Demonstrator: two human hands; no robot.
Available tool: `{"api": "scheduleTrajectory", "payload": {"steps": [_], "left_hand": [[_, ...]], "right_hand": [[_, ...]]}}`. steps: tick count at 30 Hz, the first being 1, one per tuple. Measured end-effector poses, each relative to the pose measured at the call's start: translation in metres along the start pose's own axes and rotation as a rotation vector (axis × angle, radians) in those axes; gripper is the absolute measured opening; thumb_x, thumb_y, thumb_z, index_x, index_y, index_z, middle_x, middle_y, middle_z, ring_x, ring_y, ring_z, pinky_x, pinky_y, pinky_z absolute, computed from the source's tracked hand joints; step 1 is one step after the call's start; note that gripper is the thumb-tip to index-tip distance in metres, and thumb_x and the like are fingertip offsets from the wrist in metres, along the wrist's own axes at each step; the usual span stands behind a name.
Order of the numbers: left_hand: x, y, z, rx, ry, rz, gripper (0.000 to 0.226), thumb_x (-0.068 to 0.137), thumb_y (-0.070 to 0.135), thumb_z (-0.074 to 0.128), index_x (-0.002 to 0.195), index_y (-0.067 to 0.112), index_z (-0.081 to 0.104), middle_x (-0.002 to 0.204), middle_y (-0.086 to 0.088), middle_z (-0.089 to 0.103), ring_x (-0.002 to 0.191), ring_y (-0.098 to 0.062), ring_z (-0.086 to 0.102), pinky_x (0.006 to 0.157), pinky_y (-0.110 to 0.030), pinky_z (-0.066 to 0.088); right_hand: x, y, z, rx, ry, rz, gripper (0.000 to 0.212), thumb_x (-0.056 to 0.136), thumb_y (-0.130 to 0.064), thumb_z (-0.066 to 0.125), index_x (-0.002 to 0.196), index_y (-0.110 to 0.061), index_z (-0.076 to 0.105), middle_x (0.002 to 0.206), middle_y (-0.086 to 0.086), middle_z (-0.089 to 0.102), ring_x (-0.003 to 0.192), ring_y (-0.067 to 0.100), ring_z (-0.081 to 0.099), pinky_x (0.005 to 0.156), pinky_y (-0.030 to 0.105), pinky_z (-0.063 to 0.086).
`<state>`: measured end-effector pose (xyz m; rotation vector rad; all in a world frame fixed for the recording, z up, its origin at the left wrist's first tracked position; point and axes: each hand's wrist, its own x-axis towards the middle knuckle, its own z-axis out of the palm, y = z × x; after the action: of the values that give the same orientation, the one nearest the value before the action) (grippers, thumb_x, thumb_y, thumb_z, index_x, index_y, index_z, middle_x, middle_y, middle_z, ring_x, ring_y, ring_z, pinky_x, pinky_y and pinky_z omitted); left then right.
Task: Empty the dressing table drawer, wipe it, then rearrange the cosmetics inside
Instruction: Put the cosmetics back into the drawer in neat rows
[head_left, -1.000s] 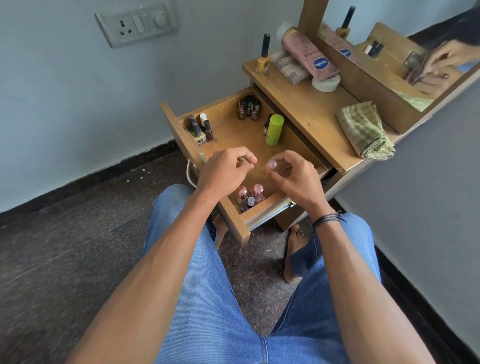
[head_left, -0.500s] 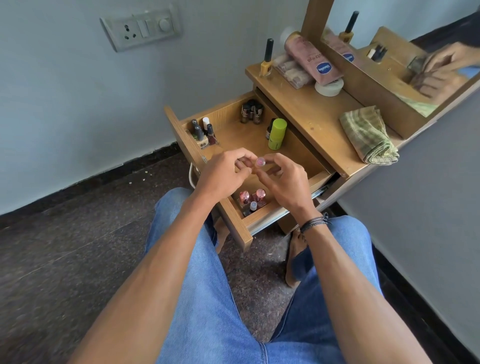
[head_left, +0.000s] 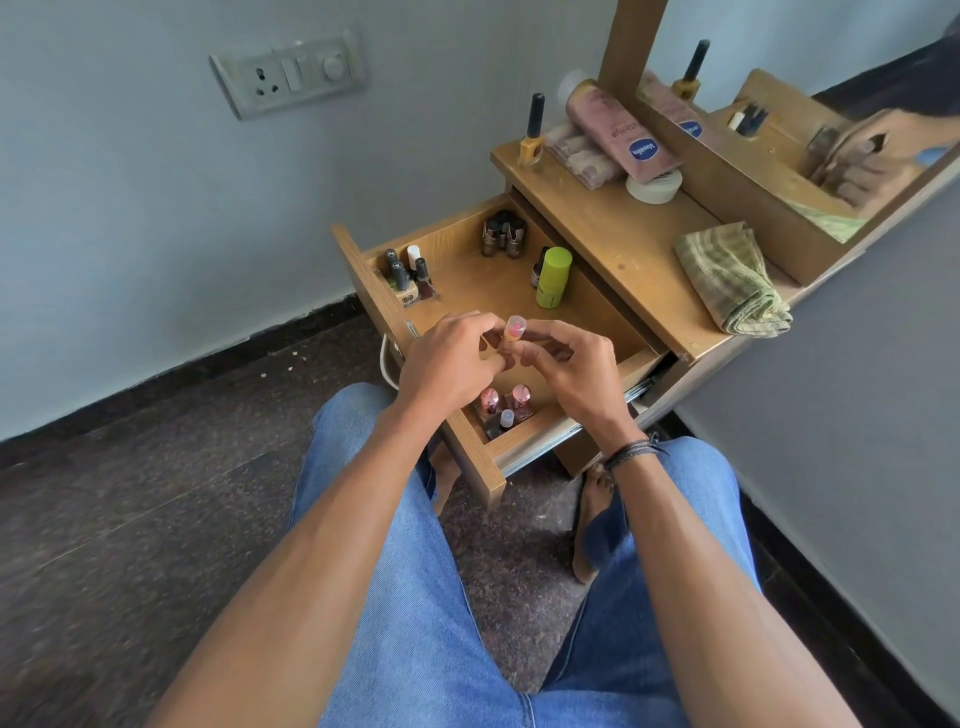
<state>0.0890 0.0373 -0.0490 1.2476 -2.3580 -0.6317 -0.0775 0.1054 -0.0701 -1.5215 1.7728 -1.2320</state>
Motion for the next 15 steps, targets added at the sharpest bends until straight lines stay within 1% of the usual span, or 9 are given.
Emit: {"api": "scheduleTrajectory", "payload": {"steps": [2,5,7,9,12,15], "left_hand": [[0.000,0.000,0.000,-0.013,0.023,-0.003,0.014,0.087,0.041,0.073,0.093,0.029,0.069,0.095,0.014,0.068,0.093,-0.012,0.063,0.065,-0.030,0.045],[-0.001,0.001,-0.003,-0.103,0.113,-0.029,0.028,0.095,0.048,0.060,0.090,0.023,0.069,0.088,0.008,0.070,0.082,-0.013,0.065,0.067,-0.035,0.054],[0.002,-0.001,-0.009,-0.190,0.194,-0.047,0.028,0.097,0.042,0.058,0.092,0.017,0.068,0.084,0.003,0.071,0.075,-0.016,0.066,0.066,-0.040,0.057],[0.008,-0.005,-0.017,-0.215,0.255,-0.084,0.021,0.097,0.032,0.059,0.094,0.013,0.067,0.083,0.002,0.071,0.075,-0.015,0.068,0.068,-0.041,0.058],[0.022,-0.015,-0.026,-0.177,0.324,-0.129,0.012,0.093,0.027,0.062,0.089,0.015,0.064,0.079,0.000,0.069,0.074,-0.017,0.067,0.067,-0.042,0.057],[0.035,-0.022,-0.029,-0.066,0.326,-0.165,0.018,0.085,0.030,0.066,0.078,0.019,0.054,0.074,0.001,0.065,0.075,-0.022,0.062,0.064,-0.039,0.052]], "right_hand": [[0.000,0.001,-0.001,0.013,-0.002,0.011,0.024,0.092,-0.031,0.076,0.115,-0.026,0.077,0.092,-0.013,0.077,0.080,0.014,0.074,0.078,0.048,0.061],[0.000,0.002,-0.001,-0.002,0.016,0.043,0.031,0.091,-0.044,0.071,0.117,-0.030,0.075,0.089,-0.013,0.077,0.081,0.013,0.073,0.079,0.048,0.060],[0.000,0.004,-0.001,-0.037,0.026,0.063,0.033,0.090,-0.047,0.069,0.118,-0.031,0.075,0.092,-0.015,0.077,0.083,0.009,0.073,0.080,0.045,0.060],[0.001,0.005,-0.001,-0.083,0.027,0.072,0.028,0.091,-0.043,0.070,0.116,-0.031,0.074,0.094,-0.017,0.076,0.083,0.006,0.071,0.079,0.043,0.060],[0.001,0.003,-0.001,-0.155,0.017,0.063,0.023,0.093,-0.040,0.070,0.114,-0.032,0.074,0.093,-0.019,0.074,0.082,0.004,0.069,0.077,0.041,0.060],[0.000,0.001,-0.001,-0.203,0.008,0.049,0.021,0.094,-0.040,0.070,0.112,-0.031,0.074,0.094,-0.018,0.074,0.084,0.004,0.069,0.076,0.039,0.060]]}}
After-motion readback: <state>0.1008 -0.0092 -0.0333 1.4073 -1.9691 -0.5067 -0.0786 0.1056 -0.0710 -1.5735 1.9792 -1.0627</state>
